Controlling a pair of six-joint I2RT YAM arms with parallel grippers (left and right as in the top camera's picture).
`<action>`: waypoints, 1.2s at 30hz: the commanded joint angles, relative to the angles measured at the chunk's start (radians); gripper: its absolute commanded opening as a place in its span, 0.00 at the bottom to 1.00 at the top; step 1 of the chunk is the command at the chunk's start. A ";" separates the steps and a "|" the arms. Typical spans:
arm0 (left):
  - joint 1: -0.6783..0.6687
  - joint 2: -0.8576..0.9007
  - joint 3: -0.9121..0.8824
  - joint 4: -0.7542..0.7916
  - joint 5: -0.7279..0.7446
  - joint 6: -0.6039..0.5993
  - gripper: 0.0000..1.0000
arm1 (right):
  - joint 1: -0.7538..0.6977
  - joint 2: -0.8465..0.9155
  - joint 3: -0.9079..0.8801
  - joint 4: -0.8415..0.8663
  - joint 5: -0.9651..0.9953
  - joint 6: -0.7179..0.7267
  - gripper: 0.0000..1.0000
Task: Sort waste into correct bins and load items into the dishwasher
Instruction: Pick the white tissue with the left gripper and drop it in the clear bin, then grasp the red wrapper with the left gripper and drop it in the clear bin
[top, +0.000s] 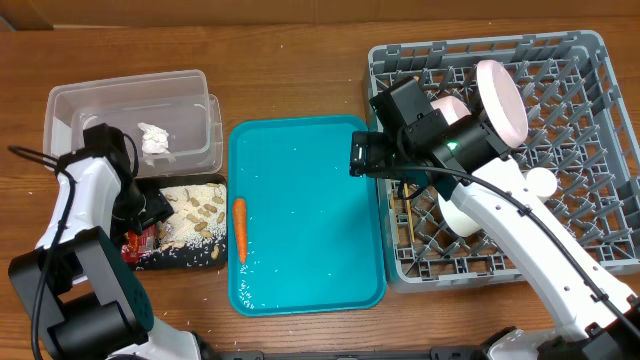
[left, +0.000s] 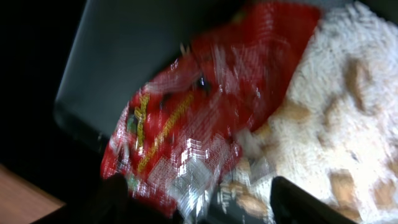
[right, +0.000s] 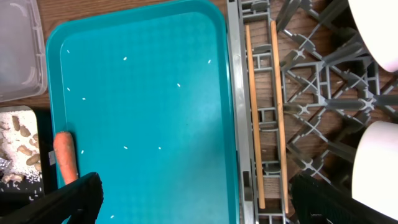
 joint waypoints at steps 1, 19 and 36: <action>0.010 -0.004 -0.074 0.068 0.008 0.018 0.79 | 0.003 -0.009 0.006 0.003 -0.002 -0.012 1.00; 0.010 -0.006 0.091 -0.161 0.045 0.010 0.04 | 0.003 -0.007 0.006 -0.006 -0.002 -0.012 1.00; -0.042 -0.084 0.478 -0.336 0.303 0.118 0.04 | 0.003 -0.006 0.006 0.005 -0.002 -0.012 1.00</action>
